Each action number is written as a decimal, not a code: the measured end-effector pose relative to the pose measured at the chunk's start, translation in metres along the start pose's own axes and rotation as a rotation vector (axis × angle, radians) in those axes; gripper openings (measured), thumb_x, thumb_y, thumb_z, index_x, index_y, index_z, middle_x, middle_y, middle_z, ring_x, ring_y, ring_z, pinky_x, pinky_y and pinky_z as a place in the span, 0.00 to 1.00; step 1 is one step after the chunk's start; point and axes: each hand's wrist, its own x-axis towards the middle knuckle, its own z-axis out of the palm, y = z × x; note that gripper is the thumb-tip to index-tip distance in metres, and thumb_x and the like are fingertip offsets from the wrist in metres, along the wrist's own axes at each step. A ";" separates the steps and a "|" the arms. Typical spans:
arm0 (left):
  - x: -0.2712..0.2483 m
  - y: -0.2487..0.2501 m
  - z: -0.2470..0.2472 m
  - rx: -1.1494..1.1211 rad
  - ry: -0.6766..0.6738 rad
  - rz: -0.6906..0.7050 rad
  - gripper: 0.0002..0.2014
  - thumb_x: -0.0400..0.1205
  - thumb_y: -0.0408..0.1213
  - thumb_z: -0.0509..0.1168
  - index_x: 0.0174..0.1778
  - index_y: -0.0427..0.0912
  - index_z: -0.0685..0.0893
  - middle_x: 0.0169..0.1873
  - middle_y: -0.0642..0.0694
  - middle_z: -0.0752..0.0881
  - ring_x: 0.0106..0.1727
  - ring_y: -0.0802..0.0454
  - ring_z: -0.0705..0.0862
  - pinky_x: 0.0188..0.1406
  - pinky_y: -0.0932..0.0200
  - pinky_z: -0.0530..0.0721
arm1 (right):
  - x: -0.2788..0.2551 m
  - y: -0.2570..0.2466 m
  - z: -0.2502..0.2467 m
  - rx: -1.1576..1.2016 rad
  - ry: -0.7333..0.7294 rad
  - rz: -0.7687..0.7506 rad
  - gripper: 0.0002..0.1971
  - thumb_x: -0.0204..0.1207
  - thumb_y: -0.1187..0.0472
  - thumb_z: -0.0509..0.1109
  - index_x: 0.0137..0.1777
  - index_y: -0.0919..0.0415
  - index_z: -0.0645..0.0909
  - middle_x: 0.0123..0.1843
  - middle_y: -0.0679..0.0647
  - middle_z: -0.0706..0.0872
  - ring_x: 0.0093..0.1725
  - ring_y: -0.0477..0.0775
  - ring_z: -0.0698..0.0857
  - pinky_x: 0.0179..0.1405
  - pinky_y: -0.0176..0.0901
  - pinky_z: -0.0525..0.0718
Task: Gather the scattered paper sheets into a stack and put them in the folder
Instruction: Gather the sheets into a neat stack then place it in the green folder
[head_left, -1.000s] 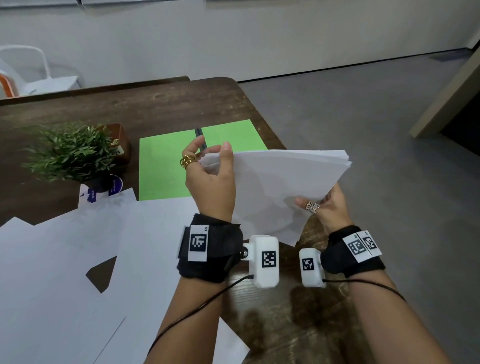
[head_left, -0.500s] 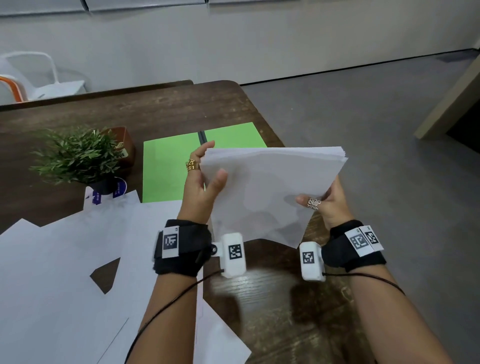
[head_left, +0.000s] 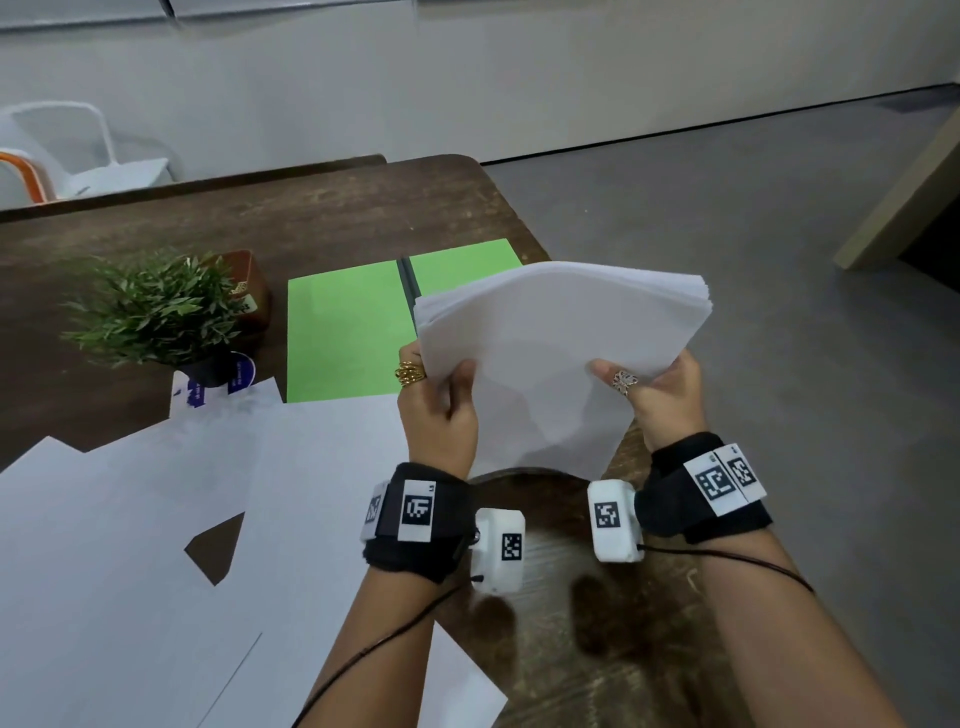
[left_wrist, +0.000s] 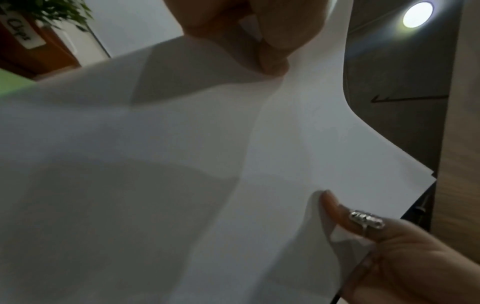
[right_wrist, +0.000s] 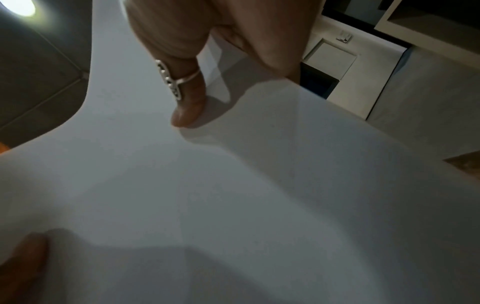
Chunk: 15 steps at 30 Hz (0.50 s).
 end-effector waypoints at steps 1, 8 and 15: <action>-0.001 0.001 -0.002 0.008 0.002 0.008 0.15 0.76 0.41 0.68 0.56 0.42 0.76 0.46 0.52 0.86 0.48 0.62 0.86 0.48 0.64 0.82 | 0.000 -0.002 -0.001 -0.004 -0.022 -0.003 0.23 0.62 0.74 0.79 0.55 0.58 0.79 0.52 0.50 0.88 0.50 0.44 0.88 0.49 0.39 0.87; 0.005 0.002 -0.010 -0.024 -0.059 -0.048 0.27 0.74 0.39 0.73 0.64 0.34 0.70 0.51 0.50 0.84 0.51 0.65 0.85 0.50 0.68 0.83 | 0.005 -0.012 -0.003 -0.032 -0.105 -0.066 0.35 0.50 0.59 0.86 0.59 0.58 0.77 0.51 0.46 0.88 0.53 0.43 0.87 0.49 0.39 0.84; -0.004 -0.011 -0.011 -0.021 -0.058 -0.082 0.16 0.74 0.36 0.70 0.53 0.54 0.74 0.46 0.57 0.86 0.47 0.65 0.86 0.47 0.70 0.82 | 0.001 -0.031 0.011 0.162 0.017 -0.096 0.32 0.60 0.28 0.69 0.52 0.55 0.80 0.42 0.44 0.86 0.42 0.39 0.86 0.42 0.35 0.84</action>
